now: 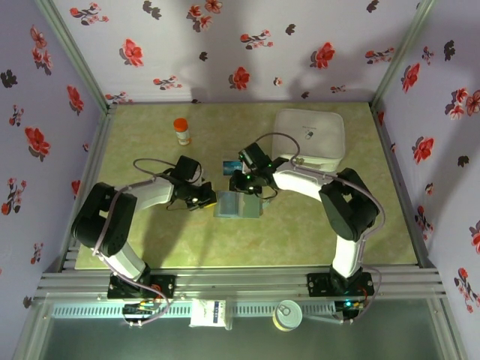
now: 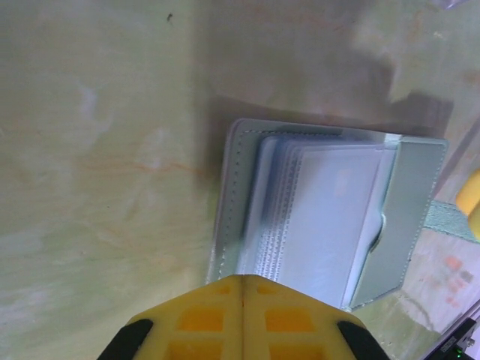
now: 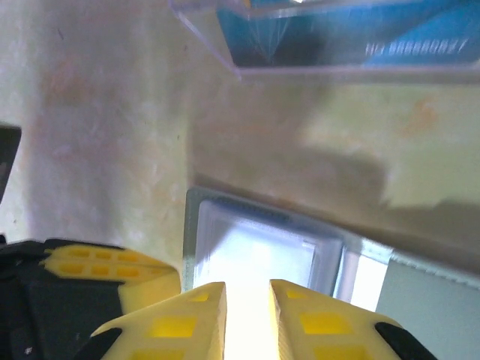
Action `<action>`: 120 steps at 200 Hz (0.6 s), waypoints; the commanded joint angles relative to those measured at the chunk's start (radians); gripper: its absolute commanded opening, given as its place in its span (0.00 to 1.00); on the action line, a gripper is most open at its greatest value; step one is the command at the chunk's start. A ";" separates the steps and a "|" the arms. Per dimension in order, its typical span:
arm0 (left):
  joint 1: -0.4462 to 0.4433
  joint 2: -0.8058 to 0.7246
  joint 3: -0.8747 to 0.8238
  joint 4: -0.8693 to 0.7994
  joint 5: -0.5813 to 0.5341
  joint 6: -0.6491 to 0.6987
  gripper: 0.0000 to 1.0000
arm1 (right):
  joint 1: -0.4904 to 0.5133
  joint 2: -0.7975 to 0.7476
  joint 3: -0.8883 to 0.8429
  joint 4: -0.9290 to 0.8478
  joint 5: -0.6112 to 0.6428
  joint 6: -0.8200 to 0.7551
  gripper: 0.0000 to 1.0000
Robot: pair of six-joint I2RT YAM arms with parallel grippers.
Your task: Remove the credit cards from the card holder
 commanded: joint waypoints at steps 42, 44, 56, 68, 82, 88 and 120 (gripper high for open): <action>-0.008 0.021 -0.003 -0.026 0.001 0.006 0.03 | 0.038 -0.032 -0.065 0.125 -0.089 0.172 0.30; -0.008 0.021 -0.001 -0.027 0.001 0.006 0.03 | 0.038 -0.033 -0.067 0.127 -0.090 0.173 0.30; -0.009 0.022 0.001 -0.025 0.000 0.004 0.02 | 0.046 -0.038 -0.077 0.135 -0.093 0.185 0.31; -0.008 0.022 -0.001 -0.024 -0.003 0.001 0.02 | 0.052 -0.038 -0.082 0.133 -0.095 0.187 0.32; -0.008 0.024 -0.002 -0.027 -0.005 0.004 0.02 | 0.055 -0.036 -0.082 0.111 -0.087 0.189 0.34; -0.008 0.025 -0.004 -0.028 -0.008 0.004 0.02 | 0.058 -0.038 -0.088 0.111 -0.083 0.191 0.34; -0.009 0.029 -0.014 -0.026 -0.014 0.005 0.01 | 0.061 -0.038 -0.111 0.124 -0.078 0.202 0.33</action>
